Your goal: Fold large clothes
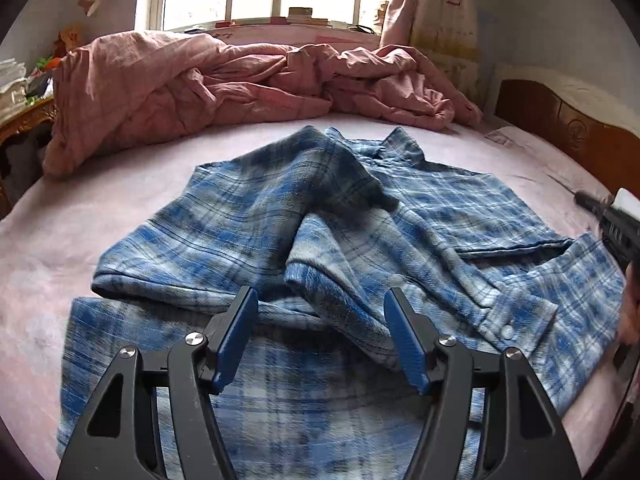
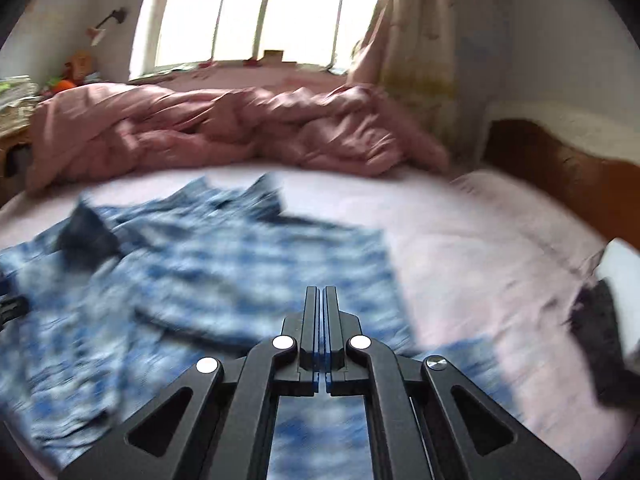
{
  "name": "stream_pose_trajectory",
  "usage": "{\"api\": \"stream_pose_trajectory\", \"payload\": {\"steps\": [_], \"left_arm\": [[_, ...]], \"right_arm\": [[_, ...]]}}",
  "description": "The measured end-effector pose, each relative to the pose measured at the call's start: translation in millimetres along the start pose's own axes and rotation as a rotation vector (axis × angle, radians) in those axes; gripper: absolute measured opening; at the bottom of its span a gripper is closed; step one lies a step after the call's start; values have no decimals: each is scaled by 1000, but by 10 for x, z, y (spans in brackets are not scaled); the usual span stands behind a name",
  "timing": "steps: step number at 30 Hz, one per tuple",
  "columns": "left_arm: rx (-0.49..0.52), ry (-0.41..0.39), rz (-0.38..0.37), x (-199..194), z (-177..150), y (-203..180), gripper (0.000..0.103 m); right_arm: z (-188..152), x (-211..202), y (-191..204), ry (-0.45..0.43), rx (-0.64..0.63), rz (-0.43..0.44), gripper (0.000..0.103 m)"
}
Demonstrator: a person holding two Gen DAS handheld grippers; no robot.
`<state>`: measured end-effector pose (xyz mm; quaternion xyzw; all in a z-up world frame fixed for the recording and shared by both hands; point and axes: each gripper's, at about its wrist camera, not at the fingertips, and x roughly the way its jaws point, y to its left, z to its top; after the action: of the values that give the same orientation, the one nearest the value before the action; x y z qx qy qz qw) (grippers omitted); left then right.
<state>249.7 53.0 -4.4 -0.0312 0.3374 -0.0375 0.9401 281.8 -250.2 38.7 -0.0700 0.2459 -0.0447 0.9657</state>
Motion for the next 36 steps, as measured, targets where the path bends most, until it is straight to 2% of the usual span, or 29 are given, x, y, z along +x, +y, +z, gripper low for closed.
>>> {"api": "stream_pose_trajectory", "payload": {"steps": [5, 7, 9, 13, 16, 21, 23, 25, 26, 30, 33, 35, 36], "left_arm": [[-37, 20, -9, 38, 5, 71, 64], [-36, 21, 6, 44, 3, 71, 64], [-19, 17, 18, 43, -3, 39, 64], [5, 20, 22, 65, -15, -5, 64], [1, 20, 18, 64, -16, 9, 64], [2, 14, 9, 45, -24, 15, 65], [6, 12, 6, 38, -25, 10, 66], [9, 6, 8, 28, -28, 0, 67], [11, 4, 10, 24, -30, -7, 67], [29, -10, 15, -2, -36, -35, 68], [48, -21, 3, -7, -49, -64, 75], [55, -10, 9, 31, -63, -73, 75], [55, -5, 19, 46, -69, -74, 75]], "right_arm": [[174, 204, -279, -9, 82, -84, 2], [219, 267, -343, -46, 68, -191, 2], [266, 290, -354, -87, 29, -252, 2], [318, 401, -487, -49, 60, -278, 2], [280, 542, -657, 31, 113, -330, 2], [210, 550, -833, 102, 171, -270, 3], [186, 528, -862, 109, 177, -247, 15], [160, 510, -912, 109, 211, -221, 49], [155, 497, -944, 105, 232, -207, 55], [162, 416, -997, 100, 259, -140, 58], [192, 367, -1041, 93, 245, -138, 59], [225, 313, -1107, 72, 245, -143, 60], [232, 280, -1165, 58, 259, -142, 64]]}}
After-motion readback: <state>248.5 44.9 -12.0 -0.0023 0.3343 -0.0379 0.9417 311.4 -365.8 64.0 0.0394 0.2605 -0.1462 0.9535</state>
